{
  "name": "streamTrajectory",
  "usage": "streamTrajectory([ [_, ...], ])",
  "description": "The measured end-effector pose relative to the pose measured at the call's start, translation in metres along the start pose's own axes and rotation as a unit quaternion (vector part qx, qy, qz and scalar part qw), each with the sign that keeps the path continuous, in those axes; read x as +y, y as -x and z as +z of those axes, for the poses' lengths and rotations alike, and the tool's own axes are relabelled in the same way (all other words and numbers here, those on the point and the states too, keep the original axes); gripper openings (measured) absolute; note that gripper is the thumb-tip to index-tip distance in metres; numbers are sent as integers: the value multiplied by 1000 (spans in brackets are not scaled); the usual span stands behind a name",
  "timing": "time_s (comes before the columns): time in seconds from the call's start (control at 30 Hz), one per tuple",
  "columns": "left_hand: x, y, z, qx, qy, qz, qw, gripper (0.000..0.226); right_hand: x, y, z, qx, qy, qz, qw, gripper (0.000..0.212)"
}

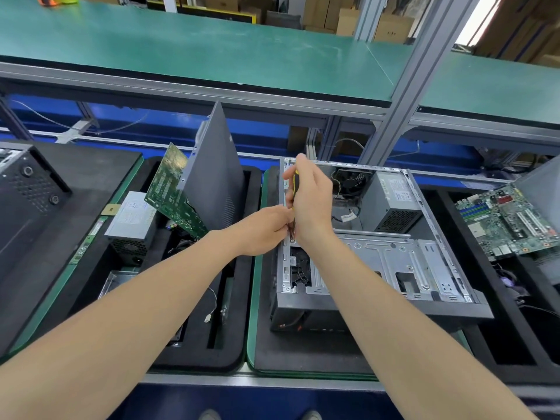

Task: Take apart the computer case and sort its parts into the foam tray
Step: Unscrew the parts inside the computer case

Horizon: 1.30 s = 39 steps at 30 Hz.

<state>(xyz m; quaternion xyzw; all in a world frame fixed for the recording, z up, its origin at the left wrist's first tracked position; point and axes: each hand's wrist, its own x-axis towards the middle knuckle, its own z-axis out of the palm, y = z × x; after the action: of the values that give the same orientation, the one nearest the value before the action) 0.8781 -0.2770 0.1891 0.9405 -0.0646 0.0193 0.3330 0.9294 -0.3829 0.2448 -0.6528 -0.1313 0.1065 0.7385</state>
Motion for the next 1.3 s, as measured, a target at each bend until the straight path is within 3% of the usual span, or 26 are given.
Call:
streamTrajectory([
  [0.1, -1, 1, 0, -2, 10, -1, 1000, 53, 0, 1, -2, -31, -32, 5, 999, 34],
  [0.2, -2, 3, 1, -8, 18, -9, 1000, 36, -4, -2, -5, -71, -86, 28, 993, 27],
  [0.3, -2, 3, 2, 0, 24, -12, 1000, 26, -4, -7, -9, -116, -116, 44, 985, 30],
  [0.43, 0, 3, 1, 7, 14, -9, 1000, 31, -4, -19, -16, -199, -138, 69, 968, 38],
  [0.53, 1, 6, 1, -3, 13, 0, 1000, 12, -6, -28, -19, -263, -142, 91, 950, 40],
  [0.7, 6, 7, 7, 65, -10, -18, 998, 28, -5, -32, -18, -315, -132, 101, 934, 40],
  [0.83, 9, 3, 9, 57, -22, -54, 997, 20, -10, -24, -15, -255, -35, 74, 964, 35],
  [0.97, 13, 1, 7, 46, -21, -45, 998, 19, -15, -3, -6, -59, 22, 5, 998, 36],
  [1.07, 20, 1, 5, 33, -17, -16, 999, 17, -9, 10, 6, 55, 41, -31, 997, 45],
  [1.3, 17, 6, 0, 15, 34, -25, 999, 13, -9, 9, 4, -19, 94, -87, 992, 44],
])
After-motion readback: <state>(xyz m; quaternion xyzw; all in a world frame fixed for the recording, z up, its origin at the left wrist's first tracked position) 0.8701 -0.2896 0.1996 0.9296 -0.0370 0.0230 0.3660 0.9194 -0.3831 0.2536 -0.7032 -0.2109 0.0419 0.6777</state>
